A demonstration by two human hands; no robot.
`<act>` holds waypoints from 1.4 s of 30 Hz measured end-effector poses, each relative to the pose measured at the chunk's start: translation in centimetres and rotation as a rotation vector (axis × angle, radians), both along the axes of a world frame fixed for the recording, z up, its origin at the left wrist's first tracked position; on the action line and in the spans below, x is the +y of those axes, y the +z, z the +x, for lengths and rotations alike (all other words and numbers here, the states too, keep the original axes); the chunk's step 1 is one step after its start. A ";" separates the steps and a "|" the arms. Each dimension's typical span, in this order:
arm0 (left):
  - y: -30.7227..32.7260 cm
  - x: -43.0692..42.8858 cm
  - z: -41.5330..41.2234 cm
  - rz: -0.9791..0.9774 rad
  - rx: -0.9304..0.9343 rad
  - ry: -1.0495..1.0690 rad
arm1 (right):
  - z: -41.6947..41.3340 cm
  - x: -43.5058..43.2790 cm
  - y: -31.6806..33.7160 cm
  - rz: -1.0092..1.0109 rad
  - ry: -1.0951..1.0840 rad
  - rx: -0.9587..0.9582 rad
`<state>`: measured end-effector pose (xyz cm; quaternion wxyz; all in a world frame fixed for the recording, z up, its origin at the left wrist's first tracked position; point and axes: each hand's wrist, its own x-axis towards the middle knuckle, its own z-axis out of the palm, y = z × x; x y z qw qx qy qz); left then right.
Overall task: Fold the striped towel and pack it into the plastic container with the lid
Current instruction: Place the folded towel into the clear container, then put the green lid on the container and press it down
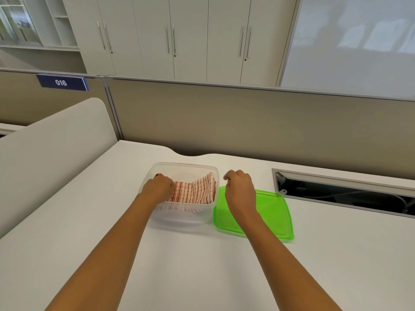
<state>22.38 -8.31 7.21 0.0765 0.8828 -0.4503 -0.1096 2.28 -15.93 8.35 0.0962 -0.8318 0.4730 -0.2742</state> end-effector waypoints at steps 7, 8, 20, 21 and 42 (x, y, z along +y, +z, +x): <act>0.1 -1.0 -4.3 -0.192 0.353 -0.413 | -5.7 -0.5 -3.2 0.070 -0.120 -0.029; 0.0 -1.2 -4.8 -0.134 0.373 -0.414 | -6.6 -0.6 -3.6 0.092 -0.140 -0.025; 0.7 -1.0 -6.3 -0.143 0.144 -0.246 | -12.2 0.3 -5.6 0.369 0.230 0.180; 0.6 -0.8 -6.4 -0.196 0.137 -0.234 | -12.2 0.5 -5.4 0.360 0.247 0.168; 4.5 4.4 -9.4 -0.891 0.442 -0.082 | -15.4 3.0 3.3 -0.008 0.245 0.220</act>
